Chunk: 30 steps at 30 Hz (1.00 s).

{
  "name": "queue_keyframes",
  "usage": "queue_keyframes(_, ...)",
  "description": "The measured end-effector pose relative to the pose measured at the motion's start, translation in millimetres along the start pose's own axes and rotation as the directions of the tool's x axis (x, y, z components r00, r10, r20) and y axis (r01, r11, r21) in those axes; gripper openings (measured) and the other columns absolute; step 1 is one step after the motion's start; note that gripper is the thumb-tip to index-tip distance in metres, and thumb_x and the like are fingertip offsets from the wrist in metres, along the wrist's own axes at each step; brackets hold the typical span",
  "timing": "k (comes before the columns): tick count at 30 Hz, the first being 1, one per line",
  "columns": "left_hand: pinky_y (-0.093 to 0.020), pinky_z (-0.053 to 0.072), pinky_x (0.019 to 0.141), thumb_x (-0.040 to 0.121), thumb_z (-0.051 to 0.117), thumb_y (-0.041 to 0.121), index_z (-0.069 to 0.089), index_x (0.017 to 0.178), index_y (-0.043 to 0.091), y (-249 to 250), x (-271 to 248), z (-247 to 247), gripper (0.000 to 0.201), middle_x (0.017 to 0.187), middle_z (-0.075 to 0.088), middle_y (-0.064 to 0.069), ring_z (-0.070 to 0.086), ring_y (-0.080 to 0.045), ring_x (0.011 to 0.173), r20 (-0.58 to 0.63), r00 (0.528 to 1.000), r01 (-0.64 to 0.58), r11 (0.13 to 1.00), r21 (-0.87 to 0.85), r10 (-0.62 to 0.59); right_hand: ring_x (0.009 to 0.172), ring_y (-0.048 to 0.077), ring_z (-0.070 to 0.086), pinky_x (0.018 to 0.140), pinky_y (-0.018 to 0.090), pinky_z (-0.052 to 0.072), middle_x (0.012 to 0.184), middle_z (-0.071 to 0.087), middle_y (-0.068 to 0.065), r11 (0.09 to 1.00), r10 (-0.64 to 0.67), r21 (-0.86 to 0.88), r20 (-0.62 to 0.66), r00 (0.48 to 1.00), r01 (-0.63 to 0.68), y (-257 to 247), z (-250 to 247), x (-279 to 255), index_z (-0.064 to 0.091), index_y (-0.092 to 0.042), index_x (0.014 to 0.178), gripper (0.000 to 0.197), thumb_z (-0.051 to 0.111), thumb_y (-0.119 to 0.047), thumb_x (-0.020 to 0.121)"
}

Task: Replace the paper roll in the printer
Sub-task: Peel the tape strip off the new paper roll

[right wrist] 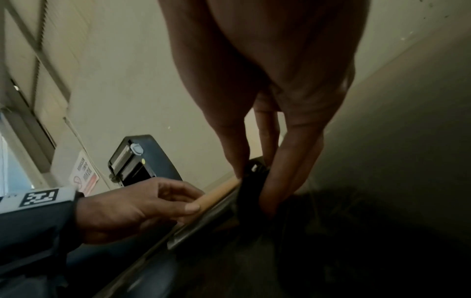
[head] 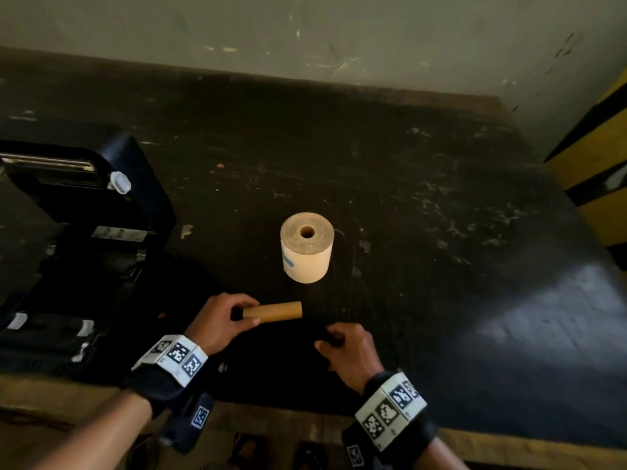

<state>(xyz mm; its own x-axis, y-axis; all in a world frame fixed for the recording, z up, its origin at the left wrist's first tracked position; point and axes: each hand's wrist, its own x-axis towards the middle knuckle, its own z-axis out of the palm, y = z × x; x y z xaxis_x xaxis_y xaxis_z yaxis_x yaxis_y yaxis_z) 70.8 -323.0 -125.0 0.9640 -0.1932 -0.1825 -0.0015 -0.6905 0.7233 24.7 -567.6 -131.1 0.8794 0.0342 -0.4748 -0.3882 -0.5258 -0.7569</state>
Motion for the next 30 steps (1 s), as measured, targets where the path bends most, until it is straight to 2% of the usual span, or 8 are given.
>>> queue_keyframes(3, -0.043, 0.043, 0.095, 0.074, 0.075, 0.022, 0.066, 0.102, 0.024, -5.9, 2.2, 4.8, 0.03, 0.097, 0.063, 0.002, 0.053, -0.016, 0.1, 0.018, 0.999, -0.048, 0.996, 0.072, 0.046, 0.09, 0.013, 0.064, 0.082, 0.035, 0.057, 0.097, 0.062, -0.004, 1.0, -0.001, -0.012, -0.033, 0.999, 0.0, -3.0, 5.9, -0.3, 0.062, -0.019, 0.11, 0.032, 0.07, -0.03, 0.081)
queue_keyframes(6, -0.034, 0.038, 0.101, 0.079, 0.069, 0.032, 0.059, 0.117, 0.023, 0.3, 8.4, -2.0, 0.041, 0.117, 0.058, 0.001, 0.046, -0.013, 0.114, 0.024, 0.998, -0.054, 0.997, 0.051, 0.053, 0.098, 0.013, 0.061, 0.085, 0.028, 0.053, 0.11, 0.06, -0.002, 0.991, -0.028, -0.133, -0.029, 0.999, 0.024, -8.8, -0.3, 3.3, 0.059, -0.021, 0.116, 0.042, 0.069, -0.039, 0.08)
queue_keyframes(8, -0.036, 0.035, 0.106, 0.084, 0.061, 0.036, 0.049, 0.129, 0.025, 10.0, 19.0, -8.5, 0.048, 0.132, 0.052, -0.003, 0.042, -0.016, 0.124, -0.02, 1.0, -0.011, 0.999, -0.049, 0.01, 0.112, 0.017, 0.053, 0.093, 0.028, 0.047, 0.123, 0.054, 0.002, 0.961, -0.164, -0.24, -0.101, 0.981, 0.136, -22.2, -8.2, 9.6, 0.053, -0.022, 0.126, 0.05, 0.067, -0.039, 0.082)
queue_keyframes(13, -0.032, 0.017, 0.113, 0.093, 0.038, 0.047, 0.023, 0.143, 0.024, 30.3, 54.0, -7.5, 0.057, 0.153, 0.026, -0.003, 0.024, -0.016, 0.139, 0.006, 0.987, 0.151, 0.916, -0.371, -0.16, 0.125, 0.029, 0.04, 0.102, 0.042, 0.039, 0.142, 0.041, 0.012, 0.721, -0.571, -0.582, -0.19, 0.799, 0.377, -76.4, -18.3, 36.6, 0.034, -0.023, 0.141, 0.066, 0.066, -0.029, 0.083)
queue_keyframes(15, -0.033, 0.015, 0.116, 0.094, 0.032, 0.049, 0.028, 0.142, 0.021, 34.6, 66.0, -1.4, 0.056, 0.152, 0.028, -0.002, 0.024, -0.015, 0.139, 0.03, 0.98, 0.188, 0.853, -0.487, -0.199, 0.117, 0.033, 0.045, 0.096, 0.046, 0.044, 0.139, 0.044, 0.015, 0.631, -0.61, -0.695, -0.17, 0.774, 0.345, -96.2, -19.4, 49.7, 0.034, -0.021, 0.14, 0.067, 0.065, -0.03, 0.082)
queue_keyframes(21, -0.036, 0.029, 0.11, 0.095, 0.026, 0.049, 0.054, 0.125, 0.023, 43.6, 85.1, 11.6, 0.048, 0.132, 0.054, -0.003, 0.045, -0.018, 0.124, 0.124, 0.979, 0.205, 0.792, -0.575, -0.163, 0.108, 0.04, 0.051, 0.078, 0.049, 0.052, 0.12, 0.059, 0.016, 0.527, -0.576, -0.8, -0.089, 0.813, 0.286, -122.7, -11.3, 72.7, 0.04, -0.016, 0.136, 0.06, 0.063, -0.031, 0.083)
queue_keyframes(26, -0.028, 0.03, 0.103, 0.096, 0.031, 0.042, 0.052, 0.127, 0.024, 44.9, 87.3, 10.3, 0.041, 0.133, 0.051, 0.004, 0.044, -0.011, 0.123, 0.06, 0.998, 0.057, 0.837, -0.545, -0.029, 0.125, 0.03, 0.04, 0.09, 0.045, 0.046, 0.139, 0.048, 0.005, 0.74, -0.448, -0.633, -0.21, 0.869, 0.229, -107.4, -35.2, 62.5, 0.023, -0.034, 0.143, 0.065, 0.056, -0.038, 0.088)
queue_keyframes(30, -0.036, 0.015, 0.115, 0.096, 0.023, 0.044, 0.037, 0.137, 0.024, 56.4, 102.2, 22.0, 0.048, 0.151, 0.031, 0.002, 0.018, -0.015, 0.141, 0.079, 0.959, -0.258, 0.955, -0.144, 0.271, 0.101, 0.02, 0.061, 0.09, 0.037, 0.051, 0.117, 0.062, 0.006, 0.924, -0.343, -0.305, -0.39, 0.855, 0.231, -67.0, -62.4, 48.1, 0.026, -0.046, 0.138, 0.07, 0.066, -0.032, 0.083)
